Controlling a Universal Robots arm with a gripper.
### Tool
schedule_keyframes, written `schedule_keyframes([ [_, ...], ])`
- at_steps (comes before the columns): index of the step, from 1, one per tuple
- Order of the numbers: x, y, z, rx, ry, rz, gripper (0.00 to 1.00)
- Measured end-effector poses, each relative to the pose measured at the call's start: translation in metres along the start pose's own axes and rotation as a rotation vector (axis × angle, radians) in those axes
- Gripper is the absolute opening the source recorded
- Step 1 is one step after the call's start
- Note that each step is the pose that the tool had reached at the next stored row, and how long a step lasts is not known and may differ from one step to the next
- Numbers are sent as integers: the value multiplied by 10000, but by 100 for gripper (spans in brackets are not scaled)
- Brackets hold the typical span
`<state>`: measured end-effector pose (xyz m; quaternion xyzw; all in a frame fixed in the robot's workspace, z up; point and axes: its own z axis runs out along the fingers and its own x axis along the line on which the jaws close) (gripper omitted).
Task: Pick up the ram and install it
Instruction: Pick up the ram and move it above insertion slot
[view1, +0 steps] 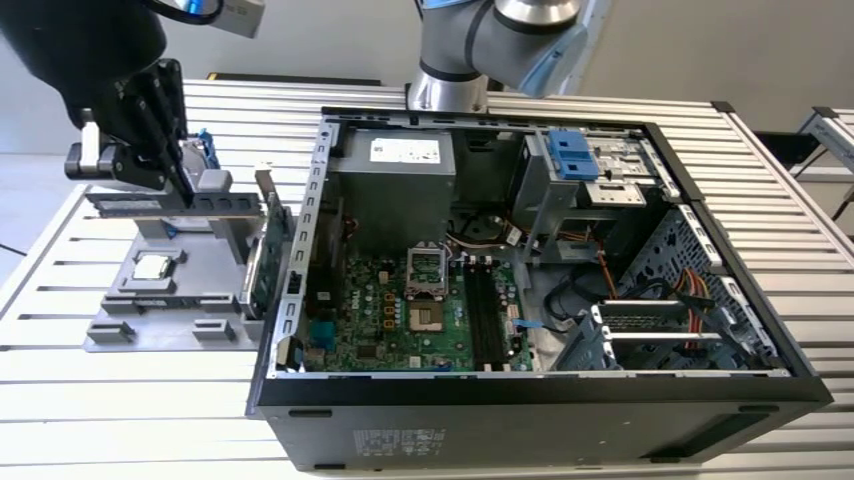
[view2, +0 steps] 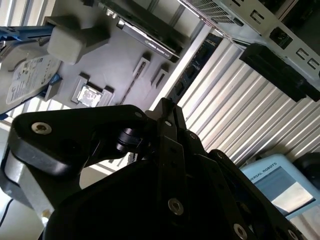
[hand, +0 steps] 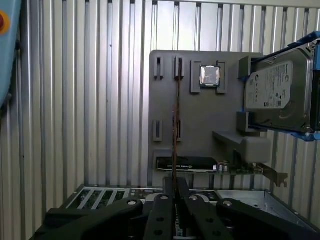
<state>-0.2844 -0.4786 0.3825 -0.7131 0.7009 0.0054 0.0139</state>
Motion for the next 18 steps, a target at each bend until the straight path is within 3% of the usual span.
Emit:
schedule_keyframes([
  [18, 3, -185, 2, 0, 0, 0, 0],
])
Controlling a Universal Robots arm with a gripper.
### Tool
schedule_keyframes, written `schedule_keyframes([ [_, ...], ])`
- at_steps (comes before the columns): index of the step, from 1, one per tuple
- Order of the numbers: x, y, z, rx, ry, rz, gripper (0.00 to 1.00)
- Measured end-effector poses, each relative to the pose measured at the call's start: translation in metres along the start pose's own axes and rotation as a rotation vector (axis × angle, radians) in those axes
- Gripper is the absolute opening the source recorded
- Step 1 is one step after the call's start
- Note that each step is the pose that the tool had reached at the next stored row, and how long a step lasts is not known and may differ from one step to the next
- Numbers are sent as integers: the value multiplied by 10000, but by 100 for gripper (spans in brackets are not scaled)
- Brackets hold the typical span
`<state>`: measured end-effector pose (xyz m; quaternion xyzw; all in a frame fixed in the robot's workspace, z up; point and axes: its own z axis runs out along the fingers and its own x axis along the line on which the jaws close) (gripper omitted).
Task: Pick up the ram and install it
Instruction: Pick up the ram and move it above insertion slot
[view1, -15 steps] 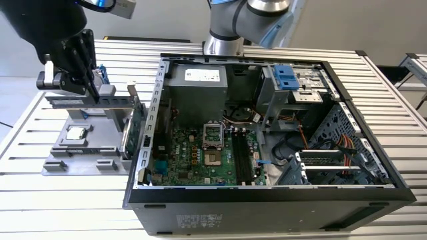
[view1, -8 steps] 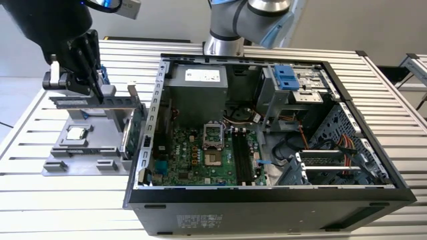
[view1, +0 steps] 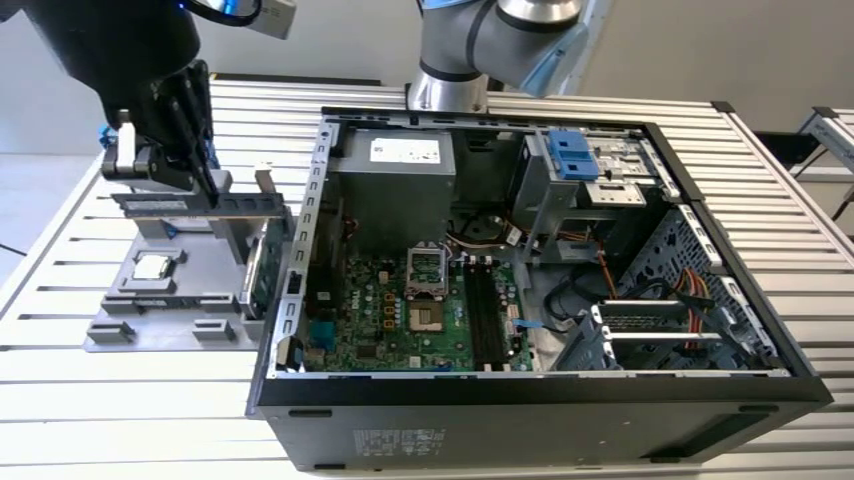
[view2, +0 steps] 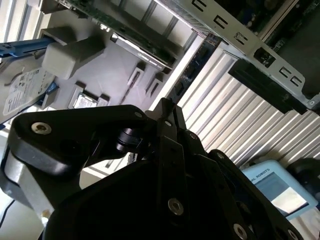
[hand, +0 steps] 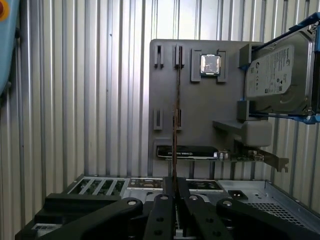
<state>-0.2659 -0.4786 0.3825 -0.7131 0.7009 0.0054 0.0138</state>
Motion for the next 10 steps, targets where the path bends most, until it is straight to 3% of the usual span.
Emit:
schedule_keyframes([
  [10, 2, -114, 1, 0, 1, 0, 0],
])
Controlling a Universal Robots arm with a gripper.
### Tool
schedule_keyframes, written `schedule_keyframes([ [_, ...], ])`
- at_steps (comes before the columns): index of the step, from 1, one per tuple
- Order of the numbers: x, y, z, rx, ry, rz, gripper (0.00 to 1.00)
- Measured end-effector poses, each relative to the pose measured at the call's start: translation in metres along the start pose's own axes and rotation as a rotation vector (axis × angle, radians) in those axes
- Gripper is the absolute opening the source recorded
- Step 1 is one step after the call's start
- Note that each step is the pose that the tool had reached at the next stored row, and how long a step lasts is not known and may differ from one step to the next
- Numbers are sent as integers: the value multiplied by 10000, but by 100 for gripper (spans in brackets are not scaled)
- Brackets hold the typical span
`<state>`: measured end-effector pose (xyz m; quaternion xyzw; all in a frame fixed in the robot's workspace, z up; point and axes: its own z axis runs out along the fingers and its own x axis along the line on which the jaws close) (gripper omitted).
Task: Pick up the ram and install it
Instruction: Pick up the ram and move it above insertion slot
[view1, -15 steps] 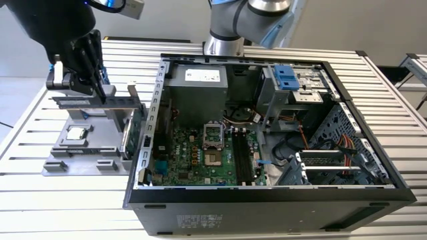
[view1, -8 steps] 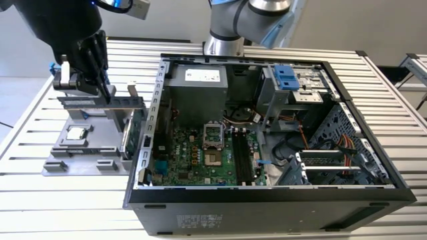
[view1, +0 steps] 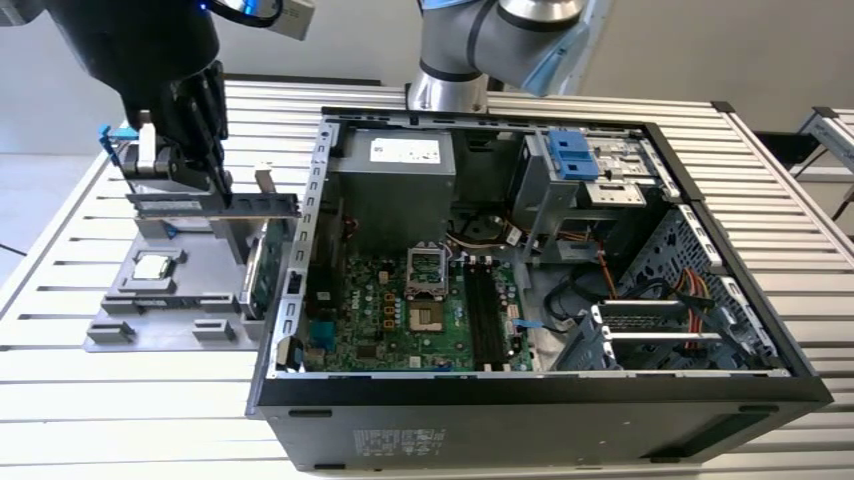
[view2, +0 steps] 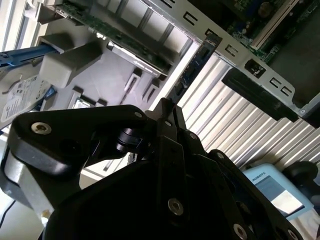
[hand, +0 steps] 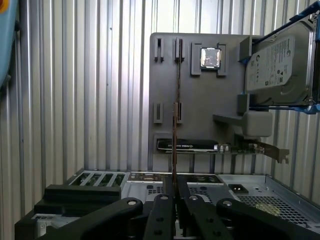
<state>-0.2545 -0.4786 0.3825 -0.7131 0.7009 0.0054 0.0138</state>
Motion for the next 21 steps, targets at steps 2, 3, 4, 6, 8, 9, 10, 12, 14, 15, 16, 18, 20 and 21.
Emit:
schedule_keyframes([
  [2, 0, -22, 0, 0, -1, 0, 0],
  [3, 0, -33, 1, 0, -1, 0, 0],
  [4, 1, -45, 1, 1, -1, 0, 0],
  [6, 1, -69, 1, 1, -1, 0, 0],
  [8, 2, -94, 2, 0, -1, 1, 0],
  [9, 2, -107, 1, 0, 0, 0, 0],
  [10, 2, -120, 1, 0, 0, 0, 0],
  [12, 2, -145, 2, 0, -1, 0, 0],
  [14, 3, -169, 2, 0, 0, 0, 0],
  [15, 3, -182, 3, 1, -1, 0, 0],
  [16, 3, -195, 3, 1, -1, 0, 0],
  [18, 4, -219, 3, 1, -1, 0, 0],
  [20, 4, -244, 3, 1, -1, 1, 0],
  [21, 4, -257, 3, 0, -1, 0, 0],
])
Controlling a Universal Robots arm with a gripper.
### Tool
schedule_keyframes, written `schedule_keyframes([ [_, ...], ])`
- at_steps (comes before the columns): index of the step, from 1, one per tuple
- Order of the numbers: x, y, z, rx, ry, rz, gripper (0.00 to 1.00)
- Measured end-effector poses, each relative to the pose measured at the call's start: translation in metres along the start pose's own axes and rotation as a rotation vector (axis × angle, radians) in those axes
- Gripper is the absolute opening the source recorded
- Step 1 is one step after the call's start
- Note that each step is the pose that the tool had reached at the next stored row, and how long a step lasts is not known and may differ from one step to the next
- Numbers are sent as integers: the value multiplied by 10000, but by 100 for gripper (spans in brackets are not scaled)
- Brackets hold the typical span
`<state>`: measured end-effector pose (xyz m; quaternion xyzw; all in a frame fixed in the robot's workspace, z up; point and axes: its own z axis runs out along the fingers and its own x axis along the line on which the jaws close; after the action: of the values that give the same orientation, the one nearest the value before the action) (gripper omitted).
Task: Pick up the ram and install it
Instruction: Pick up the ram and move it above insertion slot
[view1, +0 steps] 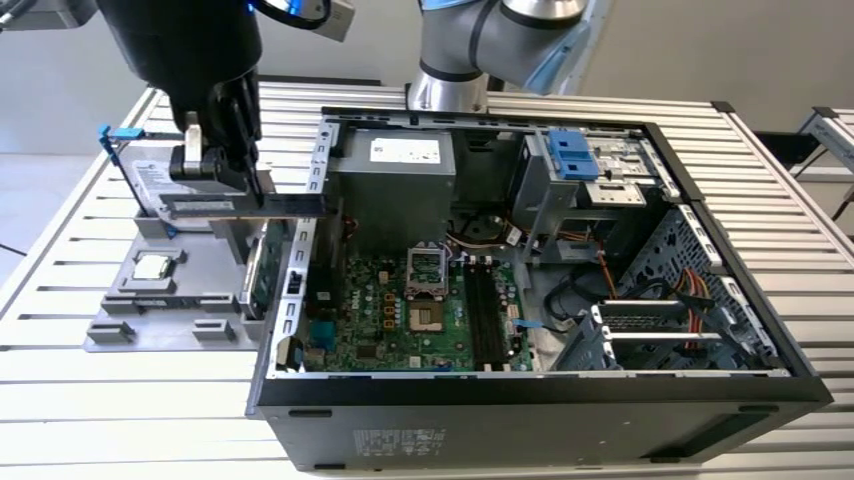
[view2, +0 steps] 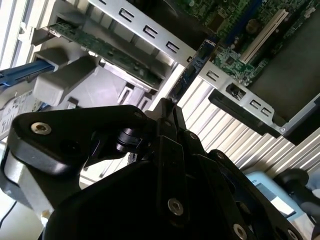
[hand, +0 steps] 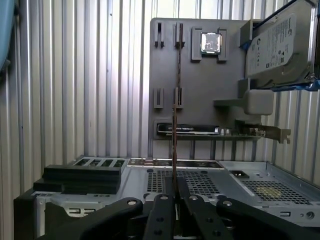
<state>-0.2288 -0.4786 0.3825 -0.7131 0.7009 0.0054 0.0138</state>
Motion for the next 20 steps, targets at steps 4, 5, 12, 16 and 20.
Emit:
schedule_keyframes([
  [4, 1, -48, 1, 0, 0, 0, 0],
  [5, 1, -59, 1, 1, 0, 0, 0],
  [12, 3, -146, 2, 0, -1, 0, 0],
  [16, 3, -198, 2, 0, 0, 0, 0],
  [20, 4, -252, 3, 1, -1, 0, 0],
])
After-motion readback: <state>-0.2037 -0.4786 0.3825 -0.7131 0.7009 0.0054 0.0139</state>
